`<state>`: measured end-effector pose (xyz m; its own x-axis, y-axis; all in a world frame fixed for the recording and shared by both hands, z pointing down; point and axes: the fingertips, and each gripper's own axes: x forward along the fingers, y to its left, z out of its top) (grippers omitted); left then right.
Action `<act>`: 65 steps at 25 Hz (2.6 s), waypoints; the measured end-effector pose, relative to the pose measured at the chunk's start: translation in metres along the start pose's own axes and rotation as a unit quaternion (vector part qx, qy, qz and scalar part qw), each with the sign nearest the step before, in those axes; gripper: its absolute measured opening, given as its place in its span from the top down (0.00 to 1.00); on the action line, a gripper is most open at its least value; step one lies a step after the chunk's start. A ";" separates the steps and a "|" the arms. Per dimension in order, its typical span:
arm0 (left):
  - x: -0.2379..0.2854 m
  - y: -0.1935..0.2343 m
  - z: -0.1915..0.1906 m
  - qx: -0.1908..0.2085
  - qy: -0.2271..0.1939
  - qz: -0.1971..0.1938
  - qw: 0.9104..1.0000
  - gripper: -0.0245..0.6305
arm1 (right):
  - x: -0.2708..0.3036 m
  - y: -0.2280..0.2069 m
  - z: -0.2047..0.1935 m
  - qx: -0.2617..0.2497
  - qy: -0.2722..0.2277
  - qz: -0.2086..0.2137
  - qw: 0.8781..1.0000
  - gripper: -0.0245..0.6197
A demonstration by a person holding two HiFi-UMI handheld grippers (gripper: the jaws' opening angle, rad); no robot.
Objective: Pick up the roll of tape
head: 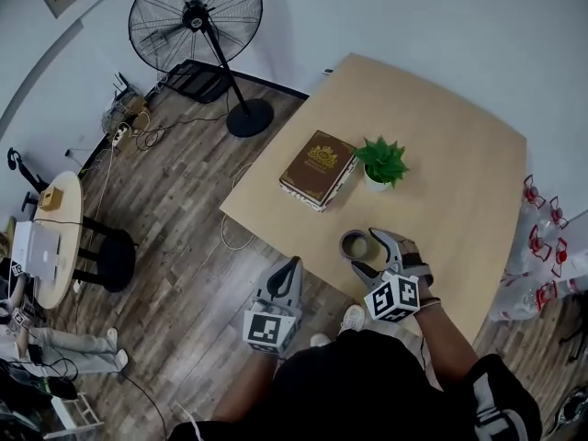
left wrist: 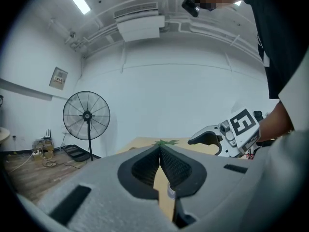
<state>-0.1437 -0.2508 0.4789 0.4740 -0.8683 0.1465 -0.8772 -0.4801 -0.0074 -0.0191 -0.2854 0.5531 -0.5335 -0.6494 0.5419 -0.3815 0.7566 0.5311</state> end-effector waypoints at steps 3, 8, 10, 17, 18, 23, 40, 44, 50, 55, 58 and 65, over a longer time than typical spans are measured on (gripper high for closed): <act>0.006 0.001 -0.001 0.002 0.004 0.014 1.000 0.95 | 0.016 0.012 -0.018 -0.056 0.028 0.022 0.998 0.41; 0.015 0.007 -0.001 0.002 0.009 0.030 1.000 0.95 | 0.038 0.028 -0.041 -0.097 0.055 0.058 0.992 0.40; 0.016 0.012 -0.005 0.000 0.014 0.033 0.999 0.95 | 0.047 0.035 -0.049 -0.107 0.068 0.071 0.989 0.40; 0.025 0.029 -0.018 -0.007 0.029 0.036 0.999 0.95 | 0.076 0.061 -0.073 -0.131 0.108 0.123 0.978 0.40; 0.026 0.031 -0.018 -0.008 0.027 0.035 0.999 0.95 | 0.078 0.064 -0.075 -0.134 0.113 0.129 0.976 0.40; 0.030 0.044 -0.017 -0.010 0.025 0.030 0.999 0.95 | 0.091 0.071 -0.080 -0.140 0.131 0.143 0.971 0.40; 0.028 0.073 -0.031 -0.020 0.033 0.025 0.999 0.96 | 0.104 0.099 -0.095 -0.132 0.187 0.191 0.954 0.67; 0.024 0.077 -0.030 -0.021 0.032 0.025 0.999 0.96 | 0.104 0.106 -0.097 -0.129 0.195 0.199 0.952 0.74; 0.019 0.080 -0.031 -0.020 0.032 0.024 0.999 0.95 | 0.105 0.107 -0.098 -0.117 0.202 0.198 0.952 0.82; 0.018 0.080 -0.031 -0.022 0.032 0.022 0.999 0.95 | 0.104 0.106 -0.098 -0.111 0.204 0.197 0.952 0.84; 0.017 0.080 -0.031 -0.020 0.032 0.021 0.999 0.95 | 0.104 0.107 -0.097 -0.106 0.205 0.195 0.953 0.86; 0.018 0.081 -0.029 -0.020 0.030 0.018 0.999 0.95 | 0.102 0.107 -0.094 -0.100 0.206 0.182 0.956 0.89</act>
<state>-0.2086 -0.3014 0.5100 0.4373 -0.8754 0.2059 -0.8967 -0.4420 0.0252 -0.0434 -0.2781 0.7261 -0.2457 -0.3525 0.9030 -0.0535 0.9351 0.3504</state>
